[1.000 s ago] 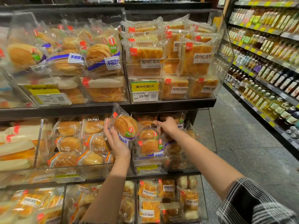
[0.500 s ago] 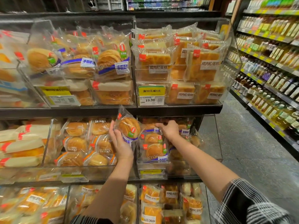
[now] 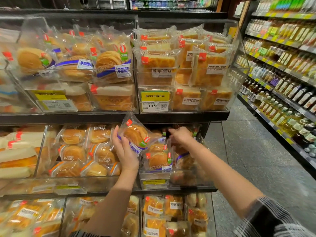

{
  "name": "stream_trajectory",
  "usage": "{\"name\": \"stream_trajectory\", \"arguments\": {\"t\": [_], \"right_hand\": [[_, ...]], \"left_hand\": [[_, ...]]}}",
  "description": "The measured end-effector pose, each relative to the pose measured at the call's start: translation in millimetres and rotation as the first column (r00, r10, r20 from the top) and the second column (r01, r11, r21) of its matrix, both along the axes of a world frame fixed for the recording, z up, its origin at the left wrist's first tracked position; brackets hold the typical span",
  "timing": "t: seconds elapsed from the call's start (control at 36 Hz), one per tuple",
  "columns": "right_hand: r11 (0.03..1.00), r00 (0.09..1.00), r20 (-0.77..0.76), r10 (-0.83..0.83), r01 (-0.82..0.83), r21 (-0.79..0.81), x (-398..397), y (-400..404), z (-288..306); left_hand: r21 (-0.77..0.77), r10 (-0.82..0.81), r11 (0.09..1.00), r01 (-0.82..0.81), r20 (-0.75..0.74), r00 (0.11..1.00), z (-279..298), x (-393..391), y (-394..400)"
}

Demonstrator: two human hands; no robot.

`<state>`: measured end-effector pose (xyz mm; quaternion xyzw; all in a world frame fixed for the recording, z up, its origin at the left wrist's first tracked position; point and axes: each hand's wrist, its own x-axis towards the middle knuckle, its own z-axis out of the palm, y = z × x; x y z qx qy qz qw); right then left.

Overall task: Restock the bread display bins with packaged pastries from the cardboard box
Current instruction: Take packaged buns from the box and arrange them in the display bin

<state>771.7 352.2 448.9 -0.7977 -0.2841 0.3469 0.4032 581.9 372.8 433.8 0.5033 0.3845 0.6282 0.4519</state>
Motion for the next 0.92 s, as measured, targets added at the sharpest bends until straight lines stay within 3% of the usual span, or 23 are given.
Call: {"name": "stream_trajectory", "arguments": {"t": [0.03, 0.08, 0.17, 0.22, 0.31, 0.39, 0.53, 0.61, 0.69, 0.78, 0.83, 0.92], "right_hand": [[0.999, 1.0, -0.017, -0.004, 0.005, 0.049, 8, -7, 2], [0.993, 0.99, 0.112, 0.089, -0.097, 0.073, 24, -25, 5], [0.914, 0.85, 0.336, 0.406, -0.376, -0.153, 42, -51, 8], [0.817, 0.784, 0.252, 0.568, -0.501, -0.284, 49, -62, -1], [0.73, 0.689, 0.291, 0.664, -0.512, -0.454, 48, -69, -18], [0.75, 0.632, 0.427, 0.646, -0.421, -0.51, 44, -69, -25], [0.767, 0.663, 0.415, 0.623, -0.416, -0.488, 43, -72, -18], [0.766, 0.705, 0.335, 0.625, -0.473, -0.435, 48, -77, -7], [0.852, 0.817, 0.283, 0.502, -0.412, -0.323, 50, -78, 0], [0.938, 0.902, 0.328, 0.28, -0.183, -0.296, 53, -76, -4], [0.942, 0.935, 0.279, 0.22, -0.129, -0.308, 52, -78, -7], [0.921, 0.955, 0.166, 0.246, -0.177, -0.346, 48, -82, -11]], "left_hand": [[0.015, -0.004, 1.0, 0.005, -0.035, 0.999, 0, 1, -2], [0.084, 0.0, 0.996, 0.012, -0.144, 0.99, 1, 2, -6], [0.164, -0.005, 0.985, 0.056, -0.298, 0.955, 0, 4, -11], [0.196, -0.007, 0.977, 0.087, -0.377, 0.926, -3, 5, -12], [0.254, 0.0, 0.957, 0.143, -0.49, 0.871, -5, 4, -12], [0.295, -0.006, 0.931, 0.214, -0.575, 0.818, -2, 2, -16], [0.332, 0.06, 0.881, 0.336, -0.784, 0.617, -4, 3, -19], [0.352, 0.112, 0.869, 0.348, -0.824, 0.555, -7, 9, -18], [0.309, 0.081, 0.883, 0.354, -0.842, 0.533, -8, 13, -19], [0.274, 0.039, 0.888, 0.37, -0.846, 0.532, -6, 14, -18], [0.259, 0.011, 0.889, 0.378, -0.837, 0.546, -5, 13, -18], [0.246, -0.047, 0.891, 0.382, -0.787, 0.615, -4, 11, -18]]}}
